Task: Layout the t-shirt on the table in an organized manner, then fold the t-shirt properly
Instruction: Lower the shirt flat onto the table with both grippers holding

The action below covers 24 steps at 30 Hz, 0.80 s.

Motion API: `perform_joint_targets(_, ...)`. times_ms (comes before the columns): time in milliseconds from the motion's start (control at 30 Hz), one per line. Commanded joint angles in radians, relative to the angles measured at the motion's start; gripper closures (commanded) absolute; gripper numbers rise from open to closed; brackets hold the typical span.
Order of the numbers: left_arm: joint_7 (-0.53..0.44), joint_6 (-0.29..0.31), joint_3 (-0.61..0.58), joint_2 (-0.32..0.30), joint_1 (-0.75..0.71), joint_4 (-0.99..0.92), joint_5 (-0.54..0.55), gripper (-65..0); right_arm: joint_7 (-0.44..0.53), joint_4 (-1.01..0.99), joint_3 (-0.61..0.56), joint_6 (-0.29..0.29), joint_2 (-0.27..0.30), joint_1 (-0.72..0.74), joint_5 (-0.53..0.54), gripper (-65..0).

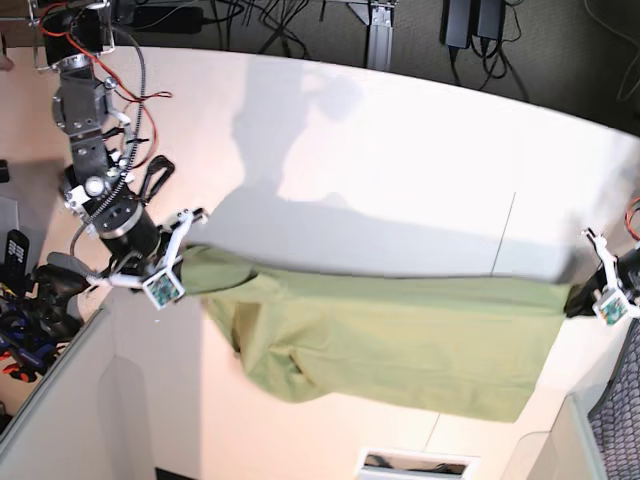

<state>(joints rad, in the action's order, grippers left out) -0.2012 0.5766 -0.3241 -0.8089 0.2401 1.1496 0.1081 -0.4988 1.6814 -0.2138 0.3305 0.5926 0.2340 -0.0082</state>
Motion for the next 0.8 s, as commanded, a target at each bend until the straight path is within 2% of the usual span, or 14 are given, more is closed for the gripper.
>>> perform_joint_targets(0,-0.003,0.011,0.031,-0.026,0.002,0.024,-0.003,0.0,0.016,0.023,0.02,-0.012,0.016,-0.01,-0.003,0.0)
perform_joint_targets(67,0.0,0.035,0.053,-0.028,-0.037,0.041,-0.024,0.0,0.016,0.029,0.02,-0.012,0.016,-0.063,-0.003,0.0)
perform_joint_targets(233,0.015,0.046,0.078,-0.063,-0.132,0.111,-0.023,0.0,0.016,0.071,0.024,-0.012,0.017,-0.177,-0.005,0.0)
perform_joint_targets(400,0.179,0.045,0.078,-0.084,-0.188,0.183,-0.02,0.0,0.016,0.114,0.024,-0.012,0.016,-0.258,-0.019,0.0)
perform_joint_targets(467,0.211,0.045,0.078,-0.084,-0.206,0.2,-0.011,0.0,0.016,0.129,0.024,-0.012,0.017,-0.277,-0.019,0.0)
perform_joint_targets(567,0.211,0.045,0.078,-0.084,-0.244,0.219,-0.012,-6.1,0.014,0.132,0.025,-0.012,0.016,-0.299,-0.019,0.0)
perform_joint_targets(633,0.232,0.04,0.079,-0.084,-0.267,0.231,-0.013,-12.9,0.011,0.132,0.025,-0.012,0.016,-0.315,-0.018,0.0)
perform_joint_targets(733,0.281,-0.01,0.079,-0.083,-0.283,0.246,-0.012,-24.5,0.003,0.127,0.025,-0.012,0.014,-0.322,-0.009,0.0)
perform_joint_targets(767,0.297,-0.02,0.082,-0.084,-0.286,0.253,-0.012,-27.0,0.002,0.126,0.025,-0.012,0.014,-0.327,-0.006,-3.8)
